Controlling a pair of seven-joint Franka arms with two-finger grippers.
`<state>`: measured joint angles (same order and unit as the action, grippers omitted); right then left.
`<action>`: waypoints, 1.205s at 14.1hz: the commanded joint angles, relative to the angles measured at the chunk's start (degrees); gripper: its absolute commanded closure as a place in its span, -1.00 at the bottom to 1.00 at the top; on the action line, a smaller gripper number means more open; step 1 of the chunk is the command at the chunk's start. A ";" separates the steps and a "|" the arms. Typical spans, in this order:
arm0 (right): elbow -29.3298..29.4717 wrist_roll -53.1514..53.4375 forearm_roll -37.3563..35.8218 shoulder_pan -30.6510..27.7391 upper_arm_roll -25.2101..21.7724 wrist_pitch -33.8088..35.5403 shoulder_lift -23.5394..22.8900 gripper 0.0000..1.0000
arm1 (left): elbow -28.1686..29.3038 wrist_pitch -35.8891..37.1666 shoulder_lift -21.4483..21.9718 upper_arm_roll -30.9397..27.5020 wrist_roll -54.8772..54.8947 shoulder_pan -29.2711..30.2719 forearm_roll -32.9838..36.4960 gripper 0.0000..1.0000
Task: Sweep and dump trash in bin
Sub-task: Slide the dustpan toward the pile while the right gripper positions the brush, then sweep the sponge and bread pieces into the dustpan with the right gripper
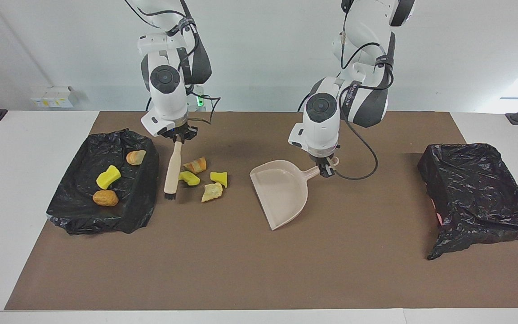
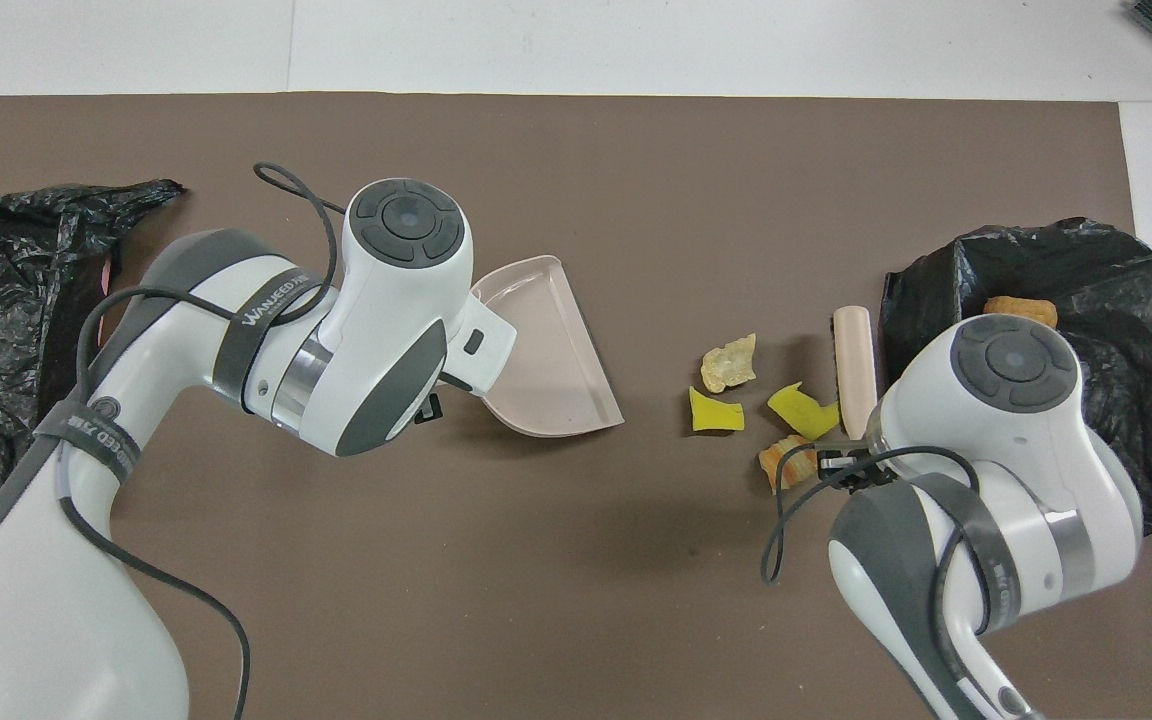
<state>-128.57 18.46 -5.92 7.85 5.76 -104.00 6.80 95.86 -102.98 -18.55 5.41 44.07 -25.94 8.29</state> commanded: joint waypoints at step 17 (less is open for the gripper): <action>-1.87 1.67 25.05 8.58 1.00 -7.72 -4.87 1.00 | 14.88 -13.82 5.80 0.39 1.46 -8.42 2.52 1.00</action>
<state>-133.83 19.70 14.62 15.46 6.47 -112.34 4.58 107.06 -115.05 -14.57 6.16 44.61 -32.44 10.15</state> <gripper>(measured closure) 0.736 0.692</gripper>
